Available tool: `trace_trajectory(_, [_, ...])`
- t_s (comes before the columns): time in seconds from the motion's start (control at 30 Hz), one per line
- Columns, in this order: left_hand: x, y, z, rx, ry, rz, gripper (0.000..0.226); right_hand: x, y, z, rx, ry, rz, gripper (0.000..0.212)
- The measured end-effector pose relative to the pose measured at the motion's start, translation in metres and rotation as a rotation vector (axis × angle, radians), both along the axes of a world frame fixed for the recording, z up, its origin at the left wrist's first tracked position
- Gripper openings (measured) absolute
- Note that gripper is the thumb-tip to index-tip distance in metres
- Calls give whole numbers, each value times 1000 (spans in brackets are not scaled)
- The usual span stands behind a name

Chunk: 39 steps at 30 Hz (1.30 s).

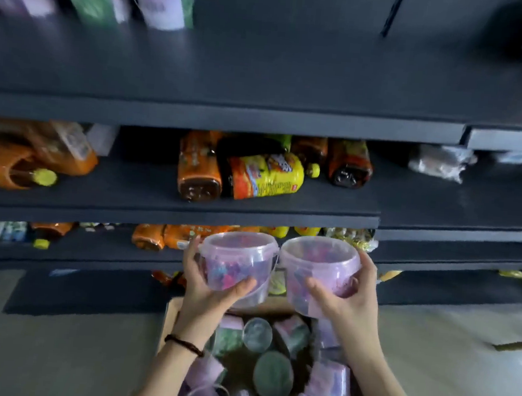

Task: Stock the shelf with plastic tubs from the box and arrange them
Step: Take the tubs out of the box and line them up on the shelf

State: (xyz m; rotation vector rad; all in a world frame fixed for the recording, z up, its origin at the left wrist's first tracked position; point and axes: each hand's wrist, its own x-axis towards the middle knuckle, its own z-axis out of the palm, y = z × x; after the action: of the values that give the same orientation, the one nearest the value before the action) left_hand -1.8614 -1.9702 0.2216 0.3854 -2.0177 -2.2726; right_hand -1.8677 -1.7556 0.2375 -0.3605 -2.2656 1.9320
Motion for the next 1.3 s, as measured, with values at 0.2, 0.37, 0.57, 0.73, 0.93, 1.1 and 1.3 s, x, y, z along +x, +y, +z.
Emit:
trace_trajectory(0.2, [13, -27, 110, -51, 243, 73, 119, -11, -29, 100, -84, 196, 86, 95])
trace_trajectory(0.37, [-1, -55, 176, -104, 316, 125, 119, -30, -60, 167, -107, 310, 145, 99])
trace_trajectory(0.57, [-58, -70, 215, -179, 365, 179, 104, -83, -88, 204, -46, 350, 59, 98])
trace_trajectory(0.73, [-137, -78, 223, -242, 364, 185, 98, -144, -99, 212, 18, 399, 12, 99])
trace_trajectory(0.93, [-222, -81, 210, -287, 359, 180, 98, -216, -107, 201, 47, 396, -34, 89])
trace_trajectory(1.1, [-289, -80, 208, -260, 362, 144, 102, -283, -111, 198, 77, 328, -38, 91])
trace_trajectory(1.3, [-350, -74, 206, -280, 388, 209, 107, -353, -113, 196, 110, 280, -37, 88])
